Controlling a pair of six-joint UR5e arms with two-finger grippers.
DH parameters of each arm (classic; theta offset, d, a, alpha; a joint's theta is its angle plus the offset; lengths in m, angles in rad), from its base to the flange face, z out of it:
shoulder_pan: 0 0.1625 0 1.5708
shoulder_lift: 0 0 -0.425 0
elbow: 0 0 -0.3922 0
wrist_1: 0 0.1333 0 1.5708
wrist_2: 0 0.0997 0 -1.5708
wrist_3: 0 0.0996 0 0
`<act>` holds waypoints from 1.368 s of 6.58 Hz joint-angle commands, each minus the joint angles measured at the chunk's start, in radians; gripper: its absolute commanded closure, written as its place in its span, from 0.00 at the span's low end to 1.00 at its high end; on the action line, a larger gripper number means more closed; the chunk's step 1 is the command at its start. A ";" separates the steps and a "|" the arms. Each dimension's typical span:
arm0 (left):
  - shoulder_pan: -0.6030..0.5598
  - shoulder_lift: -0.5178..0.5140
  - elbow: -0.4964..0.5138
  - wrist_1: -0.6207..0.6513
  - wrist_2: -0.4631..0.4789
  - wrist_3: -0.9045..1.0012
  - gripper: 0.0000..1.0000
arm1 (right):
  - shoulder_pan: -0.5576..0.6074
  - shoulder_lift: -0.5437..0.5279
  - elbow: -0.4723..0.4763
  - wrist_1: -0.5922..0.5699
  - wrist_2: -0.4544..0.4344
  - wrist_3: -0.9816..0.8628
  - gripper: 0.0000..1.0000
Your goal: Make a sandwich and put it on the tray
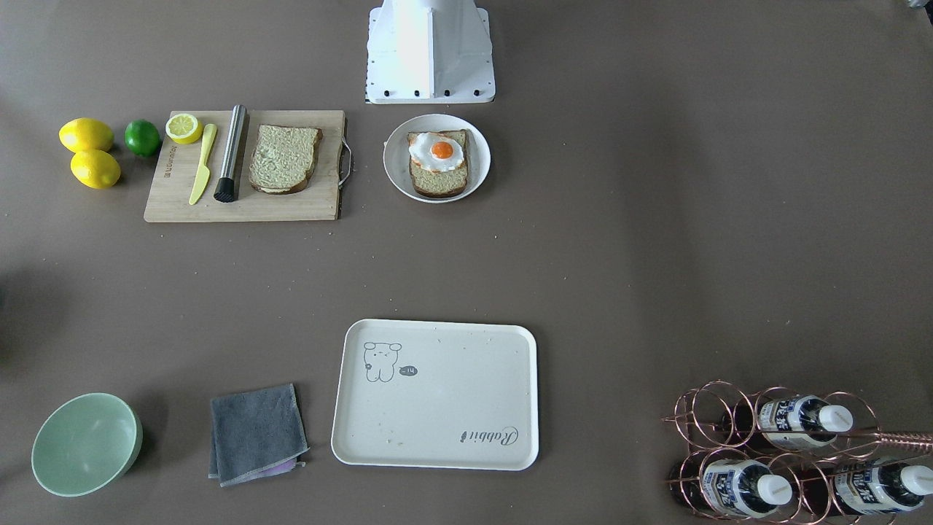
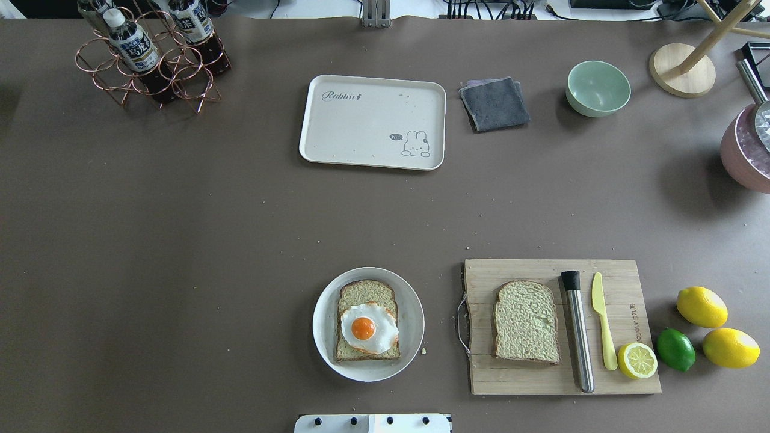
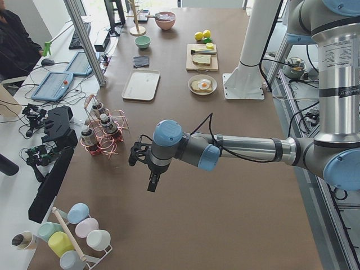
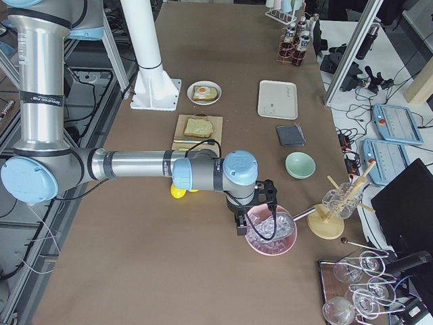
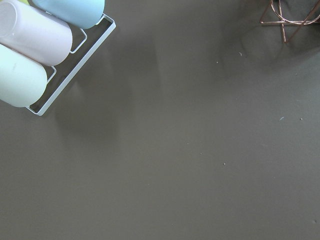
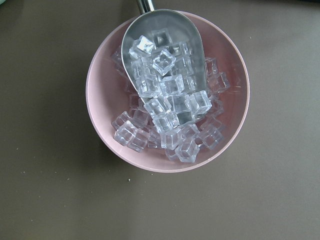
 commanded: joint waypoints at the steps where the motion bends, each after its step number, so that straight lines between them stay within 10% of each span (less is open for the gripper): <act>1: 0.000 0.000 -0.002 0.000 0.000 -0.002 0.03 | 0.000 0.000 0.000 0.001 0.001 0.001 0.00; 9: 0.187 -0.103 -0.048 -0.110 -0.002 -0.381 0.03 | -0.202 0.165 0.076 0.004 0.034 0.296 0.00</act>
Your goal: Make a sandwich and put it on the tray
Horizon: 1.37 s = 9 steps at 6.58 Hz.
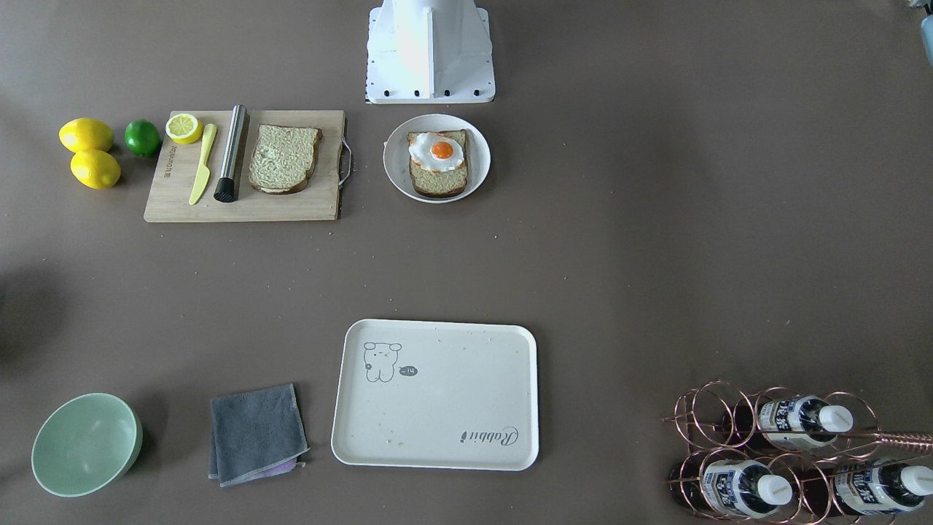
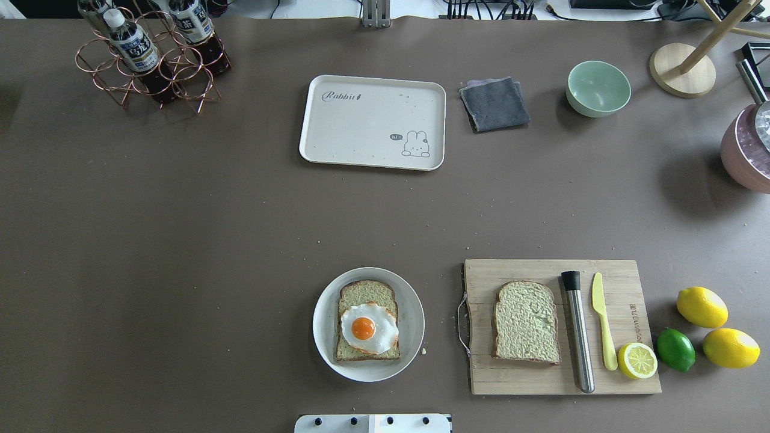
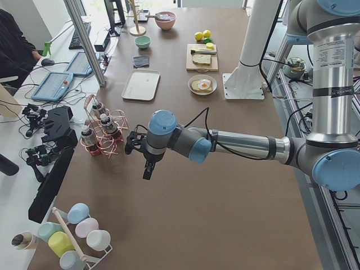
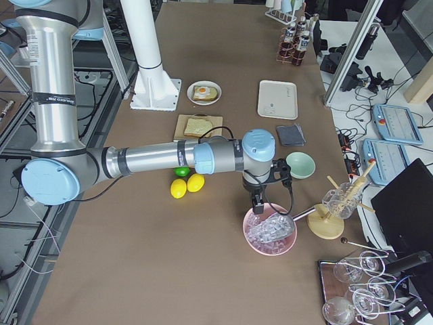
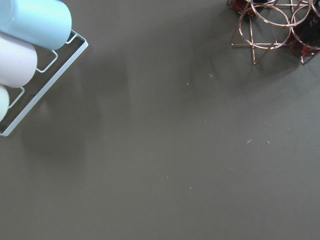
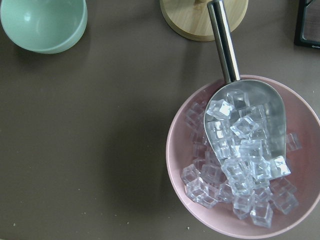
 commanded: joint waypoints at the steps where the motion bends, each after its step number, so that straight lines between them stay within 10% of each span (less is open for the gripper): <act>1: 0.121 -0.039 -0.076 -0.035 0.010 -0.270 0.03 | -0.111 0.049 0.074 0.001 0.009 0.215 0.00; 3: 0.239 -0.113 -0.098 -0.035 0.079 -0.455 0.03 | -0.222 0.048 0.160 0.052 0.006 0.444 0.00; 6: 0.376 -0.174 -0.140 -0.034 0.174 -0.653 0.03 | -0.409 0.000 0.158 0.426 -0.043 0.823 0.00; 9: 0.496 -0.188 -0.167 -0.034 0.295 -0.751 0.03 | -0.635 0.000 0.229 0.461 -0.184 1.050 0.00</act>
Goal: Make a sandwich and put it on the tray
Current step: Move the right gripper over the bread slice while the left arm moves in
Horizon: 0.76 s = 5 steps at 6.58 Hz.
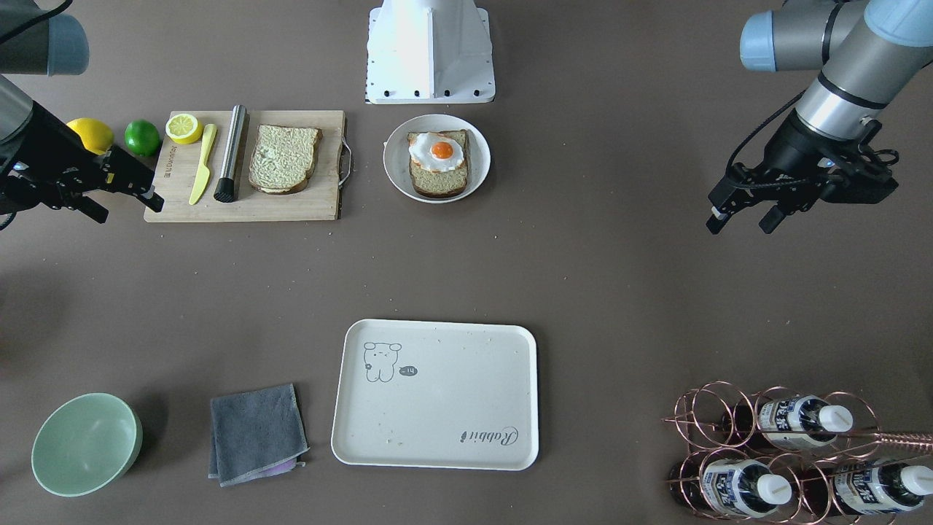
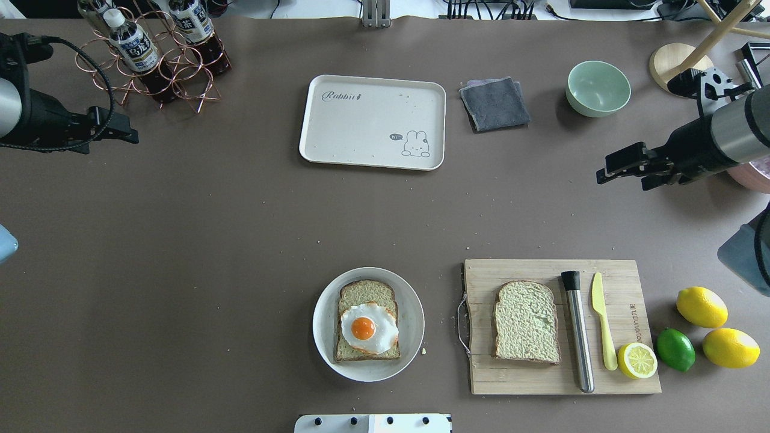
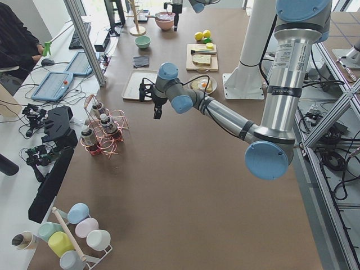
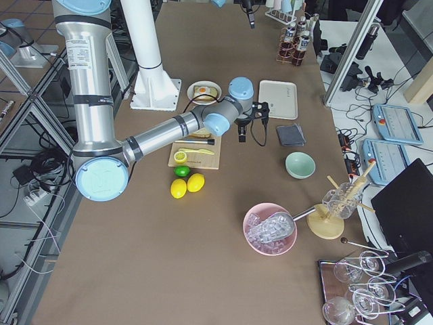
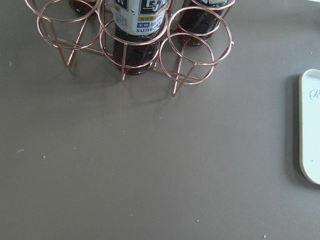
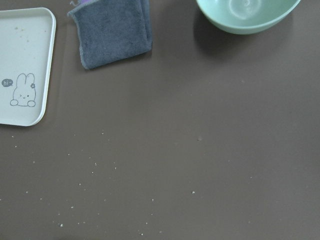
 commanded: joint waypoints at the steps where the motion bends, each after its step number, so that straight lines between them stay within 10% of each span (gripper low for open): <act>1: 0.065 -0.020 -0.006 0.003 0.063 -0.047 0.03 | -0.184 0.000 0.052 0.046 -0.125 0.159 0.00; 5: 0.065 -0.022 -0.002 0.005 0.064 -0.045 0.03 | -0.396 -0.122 0.086 0.169 -0.286 0.272 0.10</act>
